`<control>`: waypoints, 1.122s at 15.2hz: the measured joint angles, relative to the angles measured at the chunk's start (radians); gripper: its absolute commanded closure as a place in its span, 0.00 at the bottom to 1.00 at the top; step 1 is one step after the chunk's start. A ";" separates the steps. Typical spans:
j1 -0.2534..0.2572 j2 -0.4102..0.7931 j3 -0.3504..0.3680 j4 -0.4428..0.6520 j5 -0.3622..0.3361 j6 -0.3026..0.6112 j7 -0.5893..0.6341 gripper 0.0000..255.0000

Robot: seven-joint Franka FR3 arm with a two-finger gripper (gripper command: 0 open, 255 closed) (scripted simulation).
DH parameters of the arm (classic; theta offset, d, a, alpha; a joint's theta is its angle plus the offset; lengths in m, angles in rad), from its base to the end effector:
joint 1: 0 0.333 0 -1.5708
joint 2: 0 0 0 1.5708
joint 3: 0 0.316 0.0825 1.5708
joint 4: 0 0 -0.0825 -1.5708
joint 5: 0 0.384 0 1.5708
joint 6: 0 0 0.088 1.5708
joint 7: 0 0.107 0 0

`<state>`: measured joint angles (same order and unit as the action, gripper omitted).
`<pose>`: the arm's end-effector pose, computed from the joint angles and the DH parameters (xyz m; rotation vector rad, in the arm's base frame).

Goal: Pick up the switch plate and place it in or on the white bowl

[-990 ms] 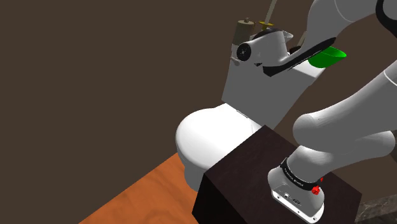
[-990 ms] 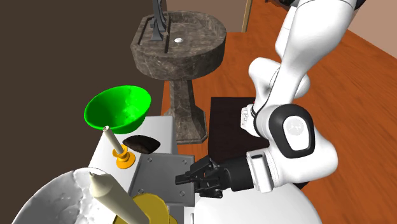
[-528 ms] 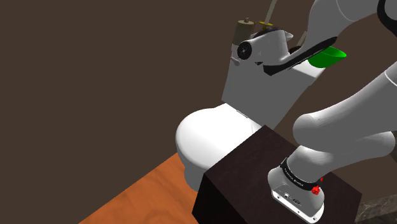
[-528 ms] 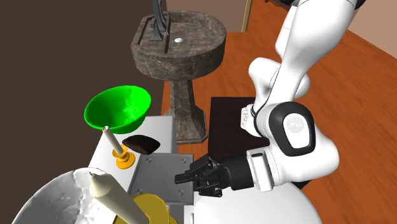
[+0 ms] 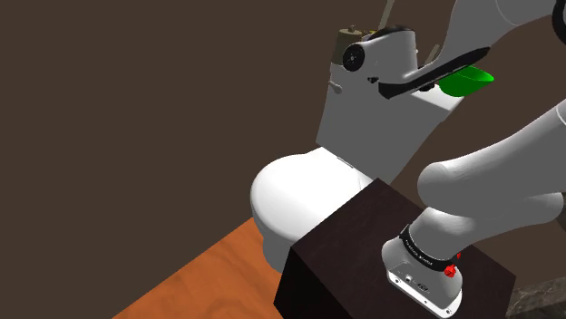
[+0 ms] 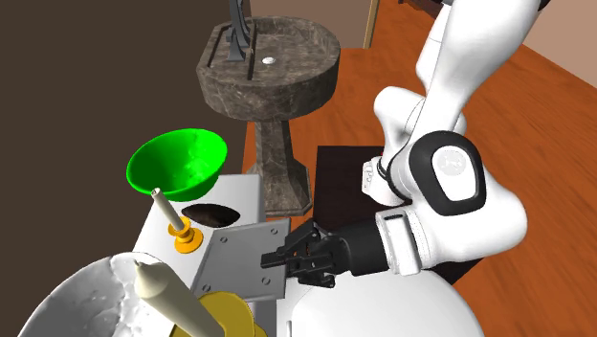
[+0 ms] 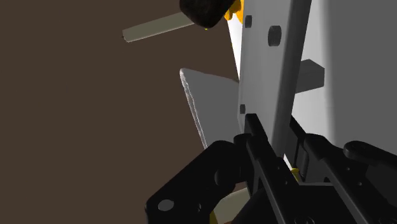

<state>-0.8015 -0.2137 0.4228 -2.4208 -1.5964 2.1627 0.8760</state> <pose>0.4324 -0.2117 0.4138 1.8249 -0.1397 0.2525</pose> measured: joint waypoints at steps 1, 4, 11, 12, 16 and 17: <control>0.001 -0.006 -0.002 0.007 0.009 0.003 -0.015 1.00; 0.004 -0.032 -0.007 0.016 0.038 0.013 -0.057 1.00; 0.009 -0.085 -0.024 0.044 0.099 0.033 -0.153 1.00; 0.009 -0.089 -0.027 0.052 0.105 0.036 -0.168 1.00; 0.013 -0.113 -0.036 0.075 0.141 0.039 -0.225 1.00; 0.014 -0.118 -0.039 0.083 0.150 0.040 -0.241 1.00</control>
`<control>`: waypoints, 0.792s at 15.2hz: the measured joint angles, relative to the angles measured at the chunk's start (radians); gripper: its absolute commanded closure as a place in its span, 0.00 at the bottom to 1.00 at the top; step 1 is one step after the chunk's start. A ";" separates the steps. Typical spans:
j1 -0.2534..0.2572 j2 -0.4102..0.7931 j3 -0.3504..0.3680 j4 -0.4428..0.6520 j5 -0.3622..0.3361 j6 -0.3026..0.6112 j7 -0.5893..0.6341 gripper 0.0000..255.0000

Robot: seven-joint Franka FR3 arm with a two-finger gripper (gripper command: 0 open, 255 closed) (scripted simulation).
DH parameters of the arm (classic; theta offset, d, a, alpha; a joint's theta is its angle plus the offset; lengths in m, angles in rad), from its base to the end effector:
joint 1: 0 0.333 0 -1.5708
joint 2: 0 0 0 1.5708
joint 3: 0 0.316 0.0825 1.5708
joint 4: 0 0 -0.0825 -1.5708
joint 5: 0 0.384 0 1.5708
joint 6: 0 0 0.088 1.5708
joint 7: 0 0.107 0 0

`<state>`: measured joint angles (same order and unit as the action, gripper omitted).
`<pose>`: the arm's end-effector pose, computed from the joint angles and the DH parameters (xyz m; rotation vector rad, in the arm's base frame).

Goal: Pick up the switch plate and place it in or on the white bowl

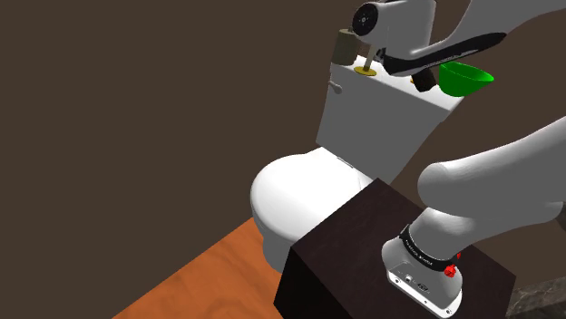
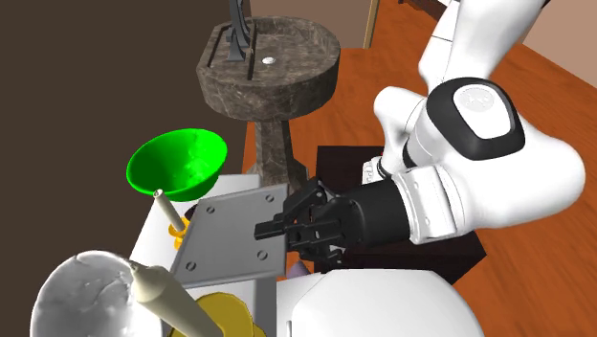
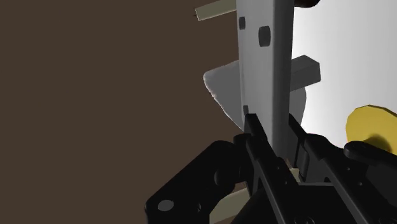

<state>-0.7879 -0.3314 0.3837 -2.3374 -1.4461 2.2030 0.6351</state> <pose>0.4339 -0.2102 0.5032 1.8265 -0.1389 0.2514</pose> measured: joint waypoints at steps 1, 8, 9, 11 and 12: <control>0.000 -0.004 -0.003 0.006 0.006 0.002 -0.012 1.00; 0.007 -0.038 -0.022 0.049 0.061 0.005 -0.107 1.00; 0.008 -0.039 -0.023 0.057 0.067 0.004 -0.117 1.00; -0.006 0.011 -0.027 0.108 0.047 0.008 -0.118 1.00; -0.013 0.039 -0.029 0.137 0.038 0.011 -0.123 1.00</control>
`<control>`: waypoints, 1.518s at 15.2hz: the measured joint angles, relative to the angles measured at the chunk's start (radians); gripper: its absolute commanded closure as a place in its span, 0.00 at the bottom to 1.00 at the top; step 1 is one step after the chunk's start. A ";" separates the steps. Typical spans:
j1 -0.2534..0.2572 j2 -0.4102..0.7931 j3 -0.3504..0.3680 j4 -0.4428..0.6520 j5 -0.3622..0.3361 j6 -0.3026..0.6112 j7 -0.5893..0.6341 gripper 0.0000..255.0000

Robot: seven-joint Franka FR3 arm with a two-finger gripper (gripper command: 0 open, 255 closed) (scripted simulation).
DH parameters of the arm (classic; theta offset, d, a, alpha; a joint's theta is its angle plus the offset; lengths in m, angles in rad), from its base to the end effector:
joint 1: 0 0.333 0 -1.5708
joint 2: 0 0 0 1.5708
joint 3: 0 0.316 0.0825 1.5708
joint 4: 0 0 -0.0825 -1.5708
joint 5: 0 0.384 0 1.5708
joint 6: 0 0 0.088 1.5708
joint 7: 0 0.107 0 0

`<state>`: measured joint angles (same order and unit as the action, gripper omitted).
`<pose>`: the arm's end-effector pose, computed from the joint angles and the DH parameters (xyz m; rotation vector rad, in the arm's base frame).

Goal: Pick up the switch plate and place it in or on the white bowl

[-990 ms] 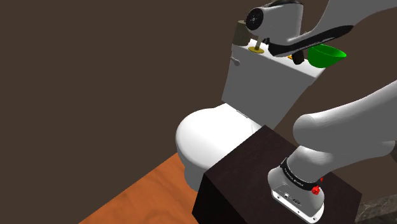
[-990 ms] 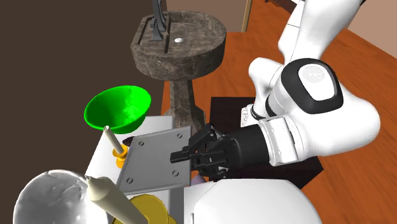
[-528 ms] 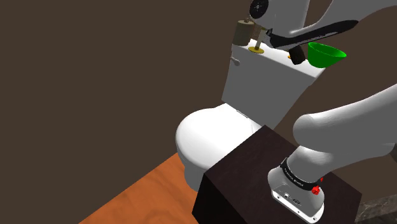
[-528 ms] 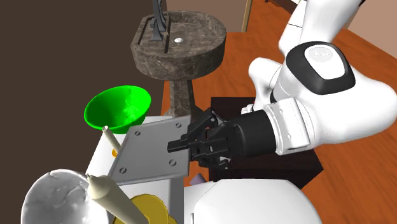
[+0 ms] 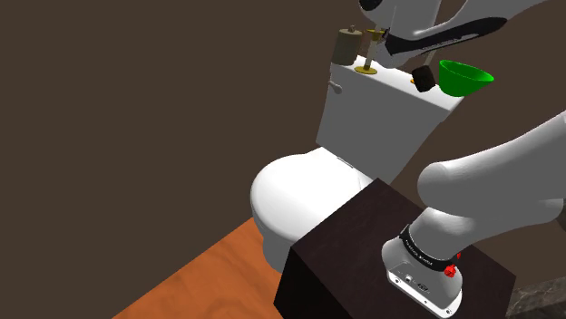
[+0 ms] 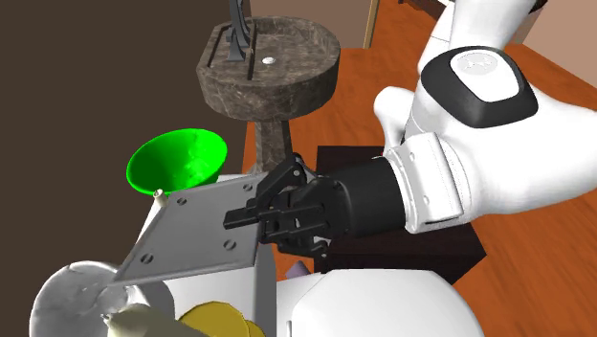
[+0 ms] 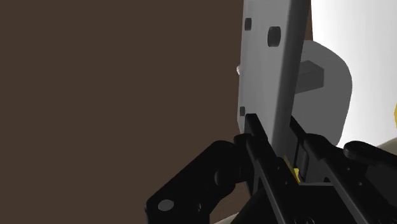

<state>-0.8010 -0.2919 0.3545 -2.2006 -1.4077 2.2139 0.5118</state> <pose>0.4494 -0.2345 0.5537 1.8253 -0.1398 0.2531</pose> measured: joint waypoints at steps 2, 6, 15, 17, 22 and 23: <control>-0.015 0.071 -0.003 0.067 -0.027 0.002 0.000 1.00; -0.035 0.211 -0.008 0.220 -0.070 0.006 -0.020 1.00; -0.047 0.437 -0.025 0.454 -0.141 0.003 -0.037 1.00; -0.046 0.433 -0.026 0.443 -0.154 0.003 -0.017 1.00; -0.046 0.423 -0.031 0.411 -0.199 0.003 0.046 1.00; -0.042 0.436 -0.031 0.425 -0.210 -0.010 0.055 1.00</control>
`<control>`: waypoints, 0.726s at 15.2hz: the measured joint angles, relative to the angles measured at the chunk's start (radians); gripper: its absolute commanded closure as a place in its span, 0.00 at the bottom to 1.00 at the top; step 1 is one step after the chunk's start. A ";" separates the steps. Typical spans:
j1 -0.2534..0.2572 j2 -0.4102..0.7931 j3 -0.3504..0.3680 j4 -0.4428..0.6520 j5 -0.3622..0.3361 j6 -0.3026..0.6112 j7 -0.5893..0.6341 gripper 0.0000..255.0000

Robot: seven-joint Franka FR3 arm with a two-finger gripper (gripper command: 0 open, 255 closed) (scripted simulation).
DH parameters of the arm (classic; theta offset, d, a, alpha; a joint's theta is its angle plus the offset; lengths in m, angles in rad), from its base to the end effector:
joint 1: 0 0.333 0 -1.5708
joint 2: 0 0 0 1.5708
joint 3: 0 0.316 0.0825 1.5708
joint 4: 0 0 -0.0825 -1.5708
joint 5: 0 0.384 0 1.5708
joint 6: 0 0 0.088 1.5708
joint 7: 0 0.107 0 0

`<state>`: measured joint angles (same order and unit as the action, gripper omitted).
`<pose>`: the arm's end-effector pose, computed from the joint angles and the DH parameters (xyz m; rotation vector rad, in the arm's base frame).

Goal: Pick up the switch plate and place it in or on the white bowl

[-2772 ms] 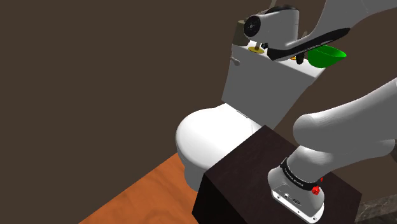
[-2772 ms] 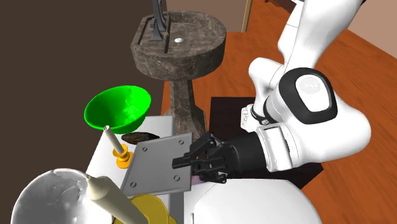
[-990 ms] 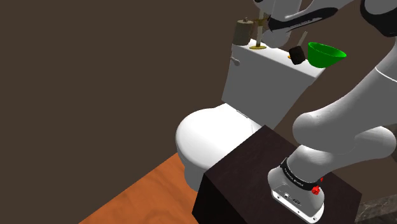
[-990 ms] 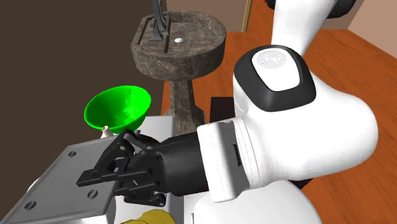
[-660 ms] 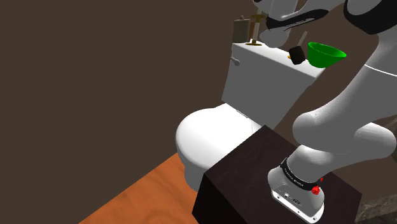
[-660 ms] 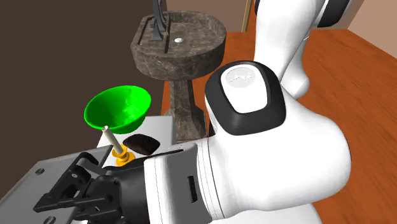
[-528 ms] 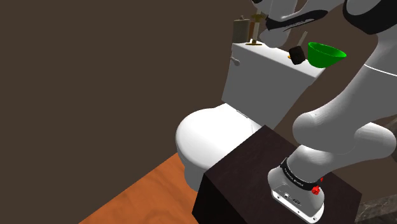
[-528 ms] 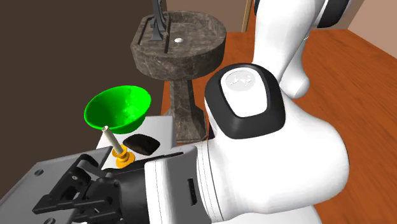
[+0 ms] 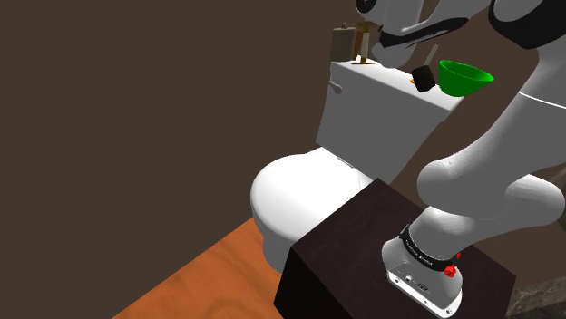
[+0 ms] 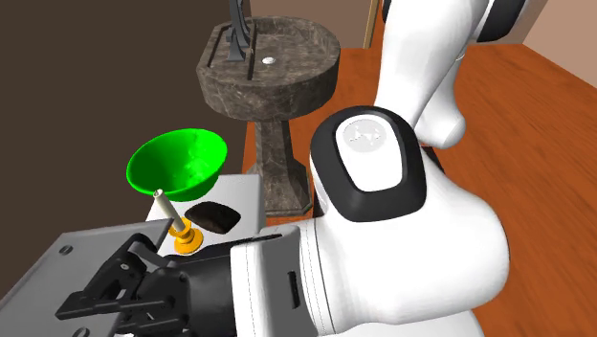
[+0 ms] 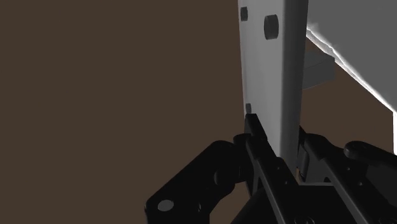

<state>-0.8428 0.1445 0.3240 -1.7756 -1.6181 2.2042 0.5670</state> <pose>0.5342 -0.3576 0.5385 1.7720 -0.1683 0.2805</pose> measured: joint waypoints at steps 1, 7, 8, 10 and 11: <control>-0.003 -0.003 -0.002 -0.005 -0.005 0.007 0.006 1.00; 0.005 -0.002 -0.005 -0.015 -0.027 -0.014 0.041 1.00; 0.005 0.004 -0.005 -0.008 -0.030 -0.016 0.041 1.00; 0.008 0.007 -0.005 -0.009 -0.038 -0.026 0.051 0.00; 0.003 0.006 -0.009 -0.028 -0.049 -0.035 0.069 0.00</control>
<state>-0.8402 0.1503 0.3146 -1.8035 -1.6671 2.1689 0.6360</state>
